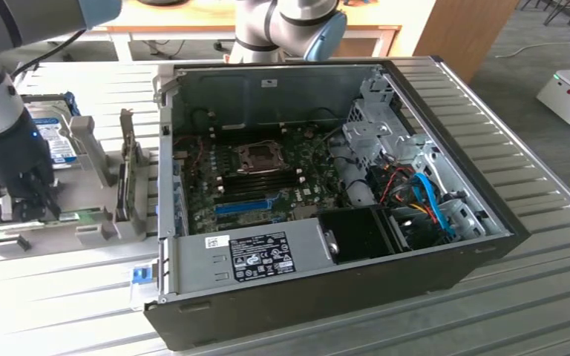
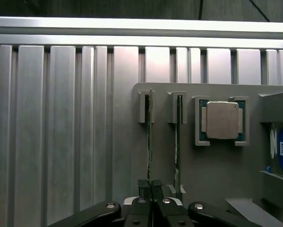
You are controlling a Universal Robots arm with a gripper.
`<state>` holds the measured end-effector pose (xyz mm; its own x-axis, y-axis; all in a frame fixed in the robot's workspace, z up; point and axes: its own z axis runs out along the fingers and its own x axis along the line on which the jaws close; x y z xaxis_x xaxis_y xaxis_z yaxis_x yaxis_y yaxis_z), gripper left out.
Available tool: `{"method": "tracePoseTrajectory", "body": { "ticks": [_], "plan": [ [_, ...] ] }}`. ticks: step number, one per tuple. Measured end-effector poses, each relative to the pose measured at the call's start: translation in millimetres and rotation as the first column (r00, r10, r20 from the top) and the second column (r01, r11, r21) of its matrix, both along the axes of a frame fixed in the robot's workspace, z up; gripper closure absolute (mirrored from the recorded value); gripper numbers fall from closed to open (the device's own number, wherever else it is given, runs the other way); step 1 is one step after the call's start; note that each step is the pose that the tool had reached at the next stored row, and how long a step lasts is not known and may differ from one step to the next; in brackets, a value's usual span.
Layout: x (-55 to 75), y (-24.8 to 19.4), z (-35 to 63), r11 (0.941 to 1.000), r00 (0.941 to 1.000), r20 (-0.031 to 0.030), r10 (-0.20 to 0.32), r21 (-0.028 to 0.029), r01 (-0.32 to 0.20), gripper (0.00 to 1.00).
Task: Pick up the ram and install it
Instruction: 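Pick up the ram and move it above insertion slot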
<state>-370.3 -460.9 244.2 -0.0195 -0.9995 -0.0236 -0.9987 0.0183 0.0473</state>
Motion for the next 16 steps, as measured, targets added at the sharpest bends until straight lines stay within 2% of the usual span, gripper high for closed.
{"method": "tracePoseTrajectory", "body": {
  "ticks": [16],
  "plan": [
    [0.3,0.0,30.5,1.0000,1.0000,0.0000,0.000,0.0000,0.000,0.88]
  ]
}}
